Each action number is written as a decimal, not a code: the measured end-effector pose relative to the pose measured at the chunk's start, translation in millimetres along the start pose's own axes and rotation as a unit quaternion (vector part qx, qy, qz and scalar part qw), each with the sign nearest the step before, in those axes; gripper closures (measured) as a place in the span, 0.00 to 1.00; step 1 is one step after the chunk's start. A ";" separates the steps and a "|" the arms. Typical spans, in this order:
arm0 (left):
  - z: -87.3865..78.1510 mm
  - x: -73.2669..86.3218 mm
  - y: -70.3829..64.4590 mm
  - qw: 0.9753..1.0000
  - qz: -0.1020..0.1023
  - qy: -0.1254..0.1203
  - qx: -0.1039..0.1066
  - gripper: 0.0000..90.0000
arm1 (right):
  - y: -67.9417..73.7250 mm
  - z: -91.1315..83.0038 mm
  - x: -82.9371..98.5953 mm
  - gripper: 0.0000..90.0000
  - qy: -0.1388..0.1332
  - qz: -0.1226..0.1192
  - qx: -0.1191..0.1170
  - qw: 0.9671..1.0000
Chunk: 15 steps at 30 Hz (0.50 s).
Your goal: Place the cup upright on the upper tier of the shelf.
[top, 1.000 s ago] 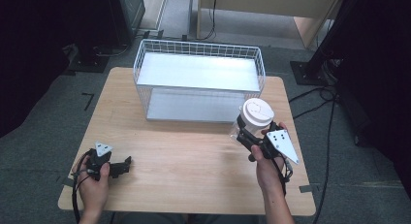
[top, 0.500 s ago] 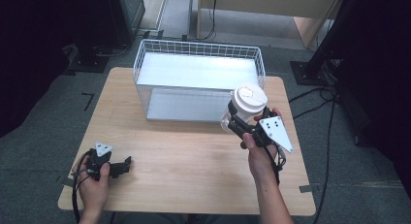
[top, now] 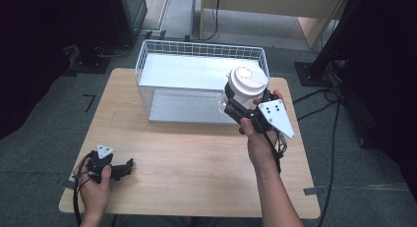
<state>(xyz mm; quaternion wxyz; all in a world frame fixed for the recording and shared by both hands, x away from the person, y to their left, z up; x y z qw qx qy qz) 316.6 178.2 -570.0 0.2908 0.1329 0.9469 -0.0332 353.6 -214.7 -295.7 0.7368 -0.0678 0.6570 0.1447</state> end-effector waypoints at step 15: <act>0.0 0.0 0.0 1.000 0.000 0.000 0.000 0.00 | 3.1 54.8 -19.6 0.17 0.000 -0.014 0.015 1.000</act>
Point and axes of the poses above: each handheld gripper's, and its own axes: z roughly forward along the jaws, x roughly out of its underside, y roughly to its left, the point moved 7 cm from there along z, roughly forward along the jaws, and after that the axes turned 9 degrees about y, right-handed, at the moved point
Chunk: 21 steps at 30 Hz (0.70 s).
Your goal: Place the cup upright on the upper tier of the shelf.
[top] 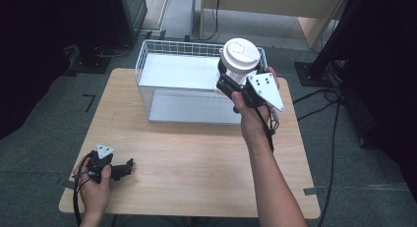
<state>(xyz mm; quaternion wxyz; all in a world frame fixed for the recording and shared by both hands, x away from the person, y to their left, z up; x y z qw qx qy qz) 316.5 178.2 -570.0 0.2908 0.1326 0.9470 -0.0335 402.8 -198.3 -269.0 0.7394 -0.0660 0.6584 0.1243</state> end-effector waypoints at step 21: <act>0.1 -0.1 -0.1 1.000 -0.001 -0.001 0.000 0.00 | -0.2 78.4 19.4 0.17 0.042 -0.012 0.030 0.999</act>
Point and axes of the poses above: each handheld gripper's, and its own axes: z roughly forward along the jaws, x roughly out of its underside, y roughly to its left, the point moved 7 cm from there along z, roughly forward along the jaws, and after that the axes turned 9 degrees about y, right-handed, at the moved point
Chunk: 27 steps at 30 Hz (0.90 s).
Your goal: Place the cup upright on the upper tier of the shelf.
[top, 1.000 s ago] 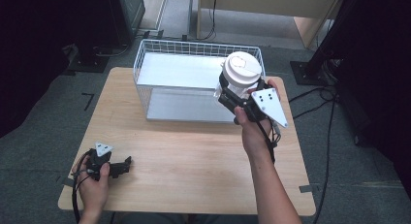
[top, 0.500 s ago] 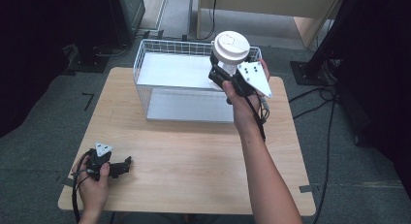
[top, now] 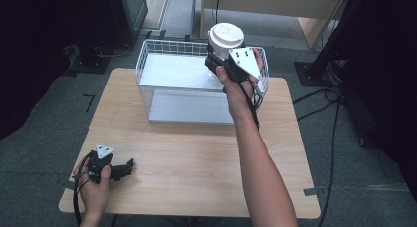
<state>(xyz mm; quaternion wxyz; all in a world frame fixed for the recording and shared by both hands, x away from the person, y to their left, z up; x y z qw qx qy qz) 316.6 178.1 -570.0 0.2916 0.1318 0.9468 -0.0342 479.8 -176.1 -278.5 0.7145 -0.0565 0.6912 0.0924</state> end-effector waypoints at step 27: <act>0.0 0.0 0.0 1.000 0.000 0.000 0.000 0.00 | -5.5 32.7 21.7 0.16 0.051 0.028 -0.001 0.998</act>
Point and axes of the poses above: each handheld gripper's, and its own axes: z roughly forward along the jaws, x roughly out of its underside, y roughly to its left, the point moved 7 cm from there along z, roughly forward along the jaws, and after that the axes turned 9 degrees about y, right-handed, at the moved point
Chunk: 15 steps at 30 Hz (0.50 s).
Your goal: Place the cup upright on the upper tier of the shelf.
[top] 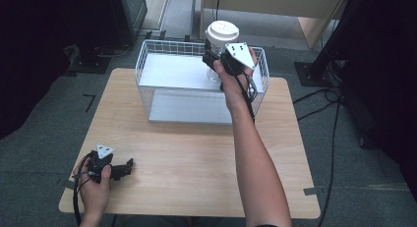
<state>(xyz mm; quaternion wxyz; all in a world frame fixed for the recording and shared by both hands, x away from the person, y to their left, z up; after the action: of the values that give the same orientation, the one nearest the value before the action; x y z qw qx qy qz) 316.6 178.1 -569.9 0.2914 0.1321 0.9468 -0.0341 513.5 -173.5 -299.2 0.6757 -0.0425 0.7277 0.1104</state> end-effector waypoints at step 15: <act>0.1 0.0 -0.1 1.000 0.000 0.000 0.000 0.00 | -10.3 -15.1 18.9 0.00 0.038 0.022 -0.024 0.999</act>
<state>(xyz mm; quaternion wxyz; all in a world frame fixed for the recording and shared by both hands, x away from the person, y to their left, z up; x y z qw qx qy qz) 316.6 178.0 -570.0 0.2915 0.1320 0.9468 -0.0339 499.4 -185.2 -318.0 0.6436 -0.0470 0.7509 0.1404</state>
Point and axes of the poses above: each handheld gripper's, and its own axes: z roughly forward along the jaws, x roughly out of its underside, y roughly to its left, the point moved 7 cm from there along z, roughly forward along the jaws, and after that the axes turned 9 degrees about y, right-handed, at the moved point
